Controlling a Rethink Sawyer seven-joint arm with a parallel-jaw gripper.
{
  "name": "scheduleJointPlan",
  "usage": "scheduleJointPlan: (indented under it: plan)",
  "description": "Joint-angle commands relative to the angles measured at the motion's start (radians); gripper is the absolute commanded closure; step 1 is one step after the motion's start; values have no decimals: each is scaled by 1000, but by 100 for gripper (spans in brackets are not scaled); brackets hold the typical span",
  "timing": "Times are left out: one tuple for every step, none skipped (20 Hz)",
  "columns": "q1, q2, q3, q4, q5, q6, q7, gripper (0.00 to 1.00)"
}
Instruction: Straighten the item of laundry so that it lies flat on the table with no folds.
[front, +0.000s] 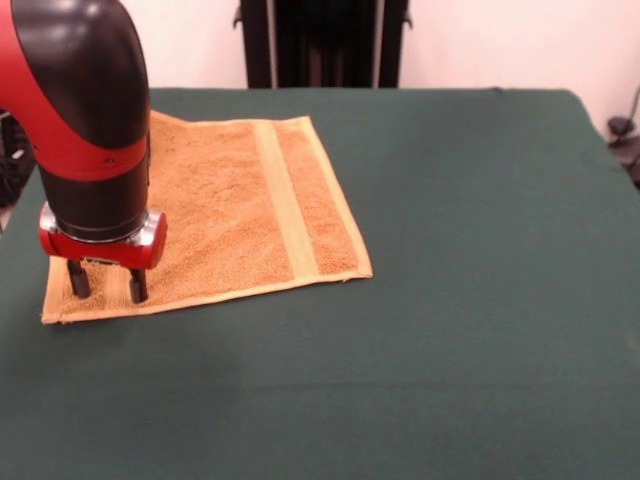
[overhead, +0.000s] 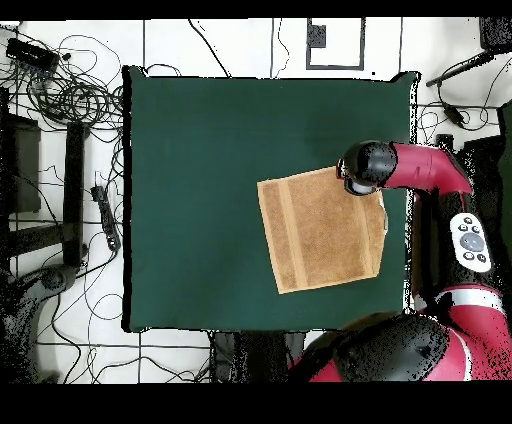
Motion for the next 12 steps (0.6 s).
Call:
scheduleJointPlan:
  plan:
    - [40,232,90,0,-54,-203,-134,0]
    - [40,229,88,5,-56,-204,-136,0]
    - [40,228,88,6,-57,-205,-138,0]
    - [40,227,89,7,-58,-203,-146,0]
    - [40,225,90,9,-61,-201,-157,0]
    - [40,222,90,13,-63,-200,-162,0]
    - [39,220,91,18,-64,-202,-166,0]
    - [39,217,90,24,-64,-204,-164,0]
    - [42,214,86,29,-64,-205,-153,0]
    - [43,211,82,38,-62,-214,-135,0]
    - [44,207,77,47,-61,-222,-117,0]
    - [43,203,73,60,-59,-232,-98,0]
